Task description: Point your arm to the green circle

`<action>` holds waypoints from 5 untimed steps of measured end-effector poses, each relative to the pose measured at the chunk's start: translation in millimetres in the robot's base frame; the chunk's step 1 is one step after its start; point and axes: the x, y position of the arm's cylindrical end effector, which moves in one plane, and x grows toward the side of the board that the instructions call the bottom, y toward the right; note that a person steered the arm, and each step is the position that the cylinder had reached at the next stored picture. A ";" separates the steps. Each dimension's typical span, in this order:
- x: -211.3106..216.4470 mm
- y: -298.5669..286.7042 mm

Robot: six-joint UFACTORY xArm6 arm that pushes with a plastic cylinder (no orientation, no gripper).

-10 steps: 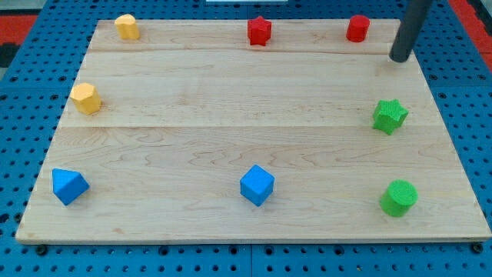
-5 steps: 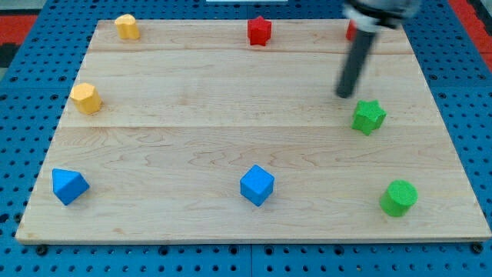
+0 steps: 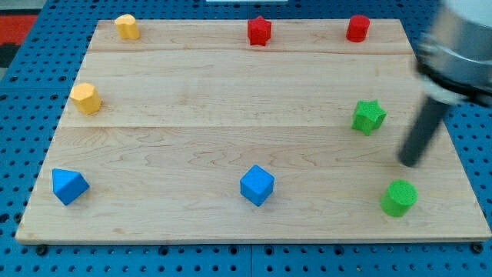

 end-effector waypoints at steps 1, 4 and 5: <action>66.3 36.2; 61.3 -44.4; 47.9 -92.9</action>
